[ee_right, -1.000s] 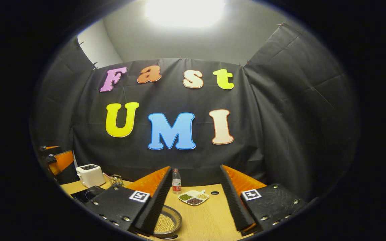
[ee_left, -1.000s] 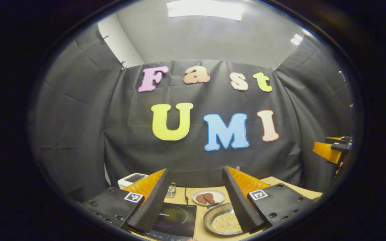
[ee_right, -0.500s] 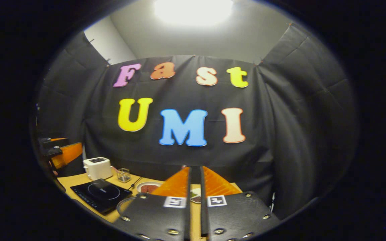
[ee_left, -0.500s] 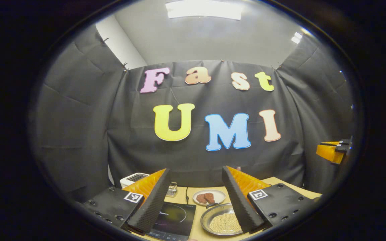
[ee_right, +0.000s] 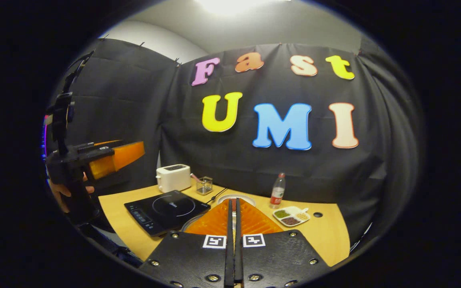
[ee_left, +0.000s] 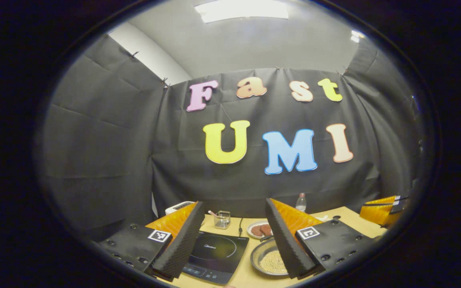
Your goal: First push the handle of the pot to place it horizontally, then grasp the pot with both hands and set it on the induction cooktop.
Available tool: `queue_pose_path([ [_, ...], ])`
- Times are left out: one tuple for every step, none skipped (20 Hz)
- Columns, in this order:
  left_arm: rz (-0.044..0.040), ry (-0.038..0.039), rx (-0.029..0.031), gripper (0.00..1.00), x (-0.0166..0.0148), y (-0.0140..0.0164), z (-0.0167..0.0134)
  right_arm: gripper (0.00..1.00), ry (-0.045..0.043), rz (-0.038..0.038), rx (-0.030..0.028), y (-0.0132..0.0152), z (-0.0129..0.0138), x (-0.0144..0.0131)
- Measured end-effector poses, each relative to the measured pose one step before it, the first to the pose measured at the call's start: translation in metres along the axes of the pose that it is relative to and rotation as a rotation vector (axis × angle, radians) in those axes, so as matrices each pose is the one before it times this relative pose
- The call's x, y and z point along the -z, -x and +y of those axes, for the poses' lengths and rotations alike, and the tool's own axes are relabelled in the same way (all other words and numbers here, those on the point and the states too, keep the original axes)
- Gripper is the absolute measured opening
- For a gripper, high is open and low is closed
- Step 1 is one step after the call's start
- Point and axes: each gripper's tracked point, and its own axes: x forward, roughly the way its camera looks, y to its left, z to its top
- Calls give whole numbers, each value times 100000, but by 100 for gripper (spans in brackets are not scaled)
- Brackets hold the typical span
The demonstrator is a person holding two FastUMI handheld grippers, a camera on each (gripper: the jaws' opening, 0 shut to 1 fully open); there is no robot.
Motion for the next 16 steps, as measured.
queue_pose_path([
  [222, -436, -1533, 100, 174, 130, 552, 1, -1427, 3420, -4001, -514, 1039, 1198],
  [-11, -149, -1406, 100, 122, -94, 654, 1, -1109, 3294, -3382, -440, 939, 1082],
  [-186, 178, -1302, 100, -34, -145, 608, 1, -626, 3642, -2991, -583, 744, 1175],
  [-377, 129, -1228, 100, 78, -147, 591, 1, -395, 3529, -2924, -519, 642, 1043],
  [3, 294, -686, 100, 214, -372, 470, 1, -980, 3082, -2779, -420, 693, 912],
  [1202, 269, -874, 99, 480, -213, 471, 1, -1398, 3628, -2228, -230, 525, 1271],
  [751, 321, -786, 99, 261, -229, 705, 1, -1381, 3172, -2087, -547, 698, 1006],
  [-209, 378, -552, 100, -91, -242, 513, 1, -939, 3324, -1700, -559, 434, 929],
  [-148, 60, -434, 100, -113, -355, 470, 1, -686, 3661, -1360, -599, 227, 976],
  [457, -458, -174, 100, 264, -184, 424, 1, -814, 3706, -741, -644, -57, 1075],
  [386, -886, -143, 100, 263, -260, 426, 1, -867, 3442, -548, -550, 57, 1058],
  [321, -953, -231, 100, 222, -397, 429, 1, -544, 3056, -426, -562, -31, 760],
  [348, -652, -150, 100, 104, -336, 306, 1, -190, 2951, 341, -609, -20, 911],
  [292, -363, -7, 100, 235, -328, 197, 2, -268, 3497, 116, -578, -189, 778],
  [417, -96, -125, 100, 125, -300, 246, 1, -761, 3472, -252, -611, 66, 974],
  [434, 155, 166, 100, 237, -417, 133, 1, -1018, 3339, 137, -560, -227, 621],
])
